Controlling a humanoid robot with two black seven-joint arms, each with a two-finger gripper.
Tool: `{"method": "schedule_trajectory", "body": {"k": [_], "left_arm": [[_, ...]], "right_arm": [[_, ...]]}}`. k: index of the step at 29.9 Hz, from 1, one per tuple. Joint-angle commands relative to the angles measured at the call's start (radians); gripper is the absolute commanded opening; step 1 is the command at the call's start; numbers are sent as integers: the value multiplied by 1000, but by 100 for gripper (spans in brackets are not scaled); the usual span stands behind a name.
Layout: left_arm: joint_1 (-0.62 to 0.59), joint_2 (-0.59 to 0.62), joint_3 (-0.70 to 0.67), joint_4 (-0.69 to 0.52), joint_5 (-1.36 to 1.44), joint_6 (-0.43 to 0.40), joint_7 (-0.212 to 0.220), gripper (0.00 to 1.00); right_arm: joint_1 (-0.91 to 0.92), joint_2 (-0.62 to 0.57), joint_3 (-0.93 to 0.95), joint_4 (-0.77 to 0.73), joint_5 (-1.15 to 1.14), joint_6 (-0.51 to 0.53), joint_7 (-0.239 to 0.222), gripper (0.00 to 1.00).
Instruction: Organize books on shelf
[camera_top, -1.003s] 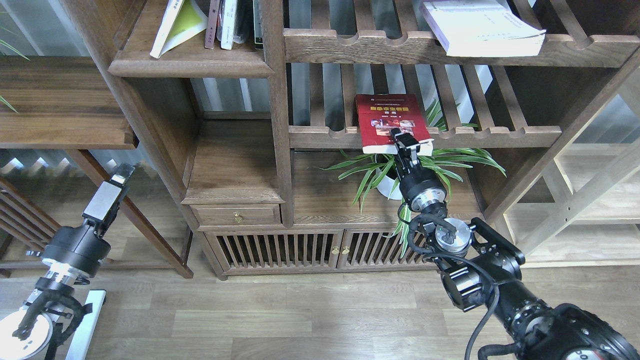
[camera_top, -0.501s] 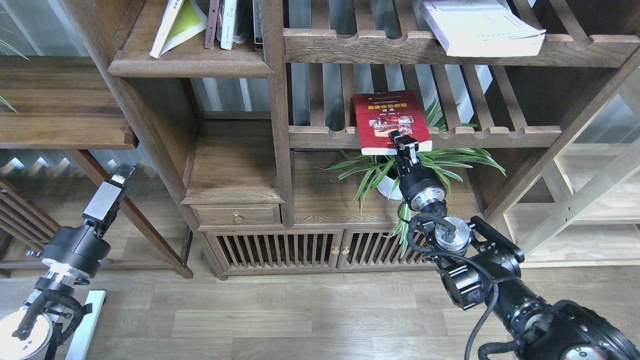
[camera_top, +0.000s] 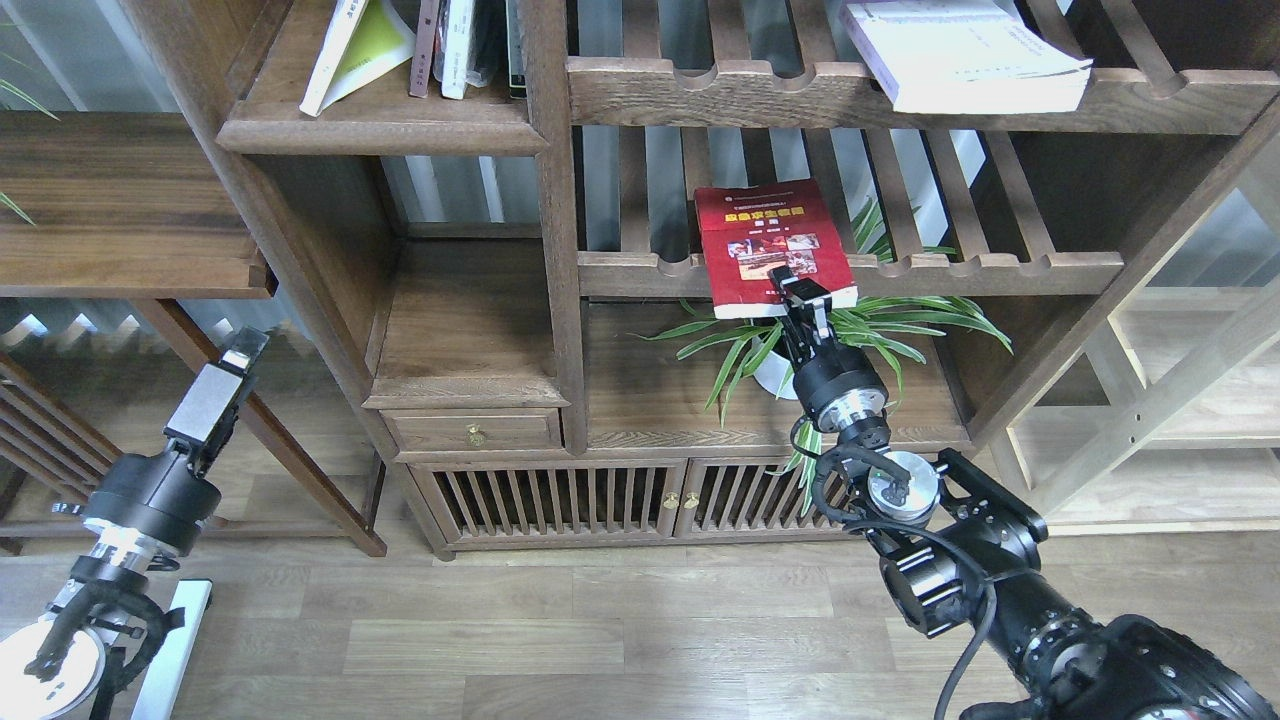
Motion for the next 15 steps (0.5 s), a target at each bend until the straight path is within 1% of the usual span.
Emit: {"method": "schedule_trajectory", "body": {"k": [1, 9, 15], "left_arm": [[0, 1, 12, 7, -35, 0, 0, 99], [-5, 3, 18, 20, -43, 0, 0, 99], [-2, 5, 58, 20, -57, 0, 2, 99]], "right_arm": [[-23, 0, -1, 31, -12, 27, -3, 3], [-108, 0, 1, 122, -15, 41, -8, 3], [-186, 0, -1, 217, -15, 46, -9, 3]]}}
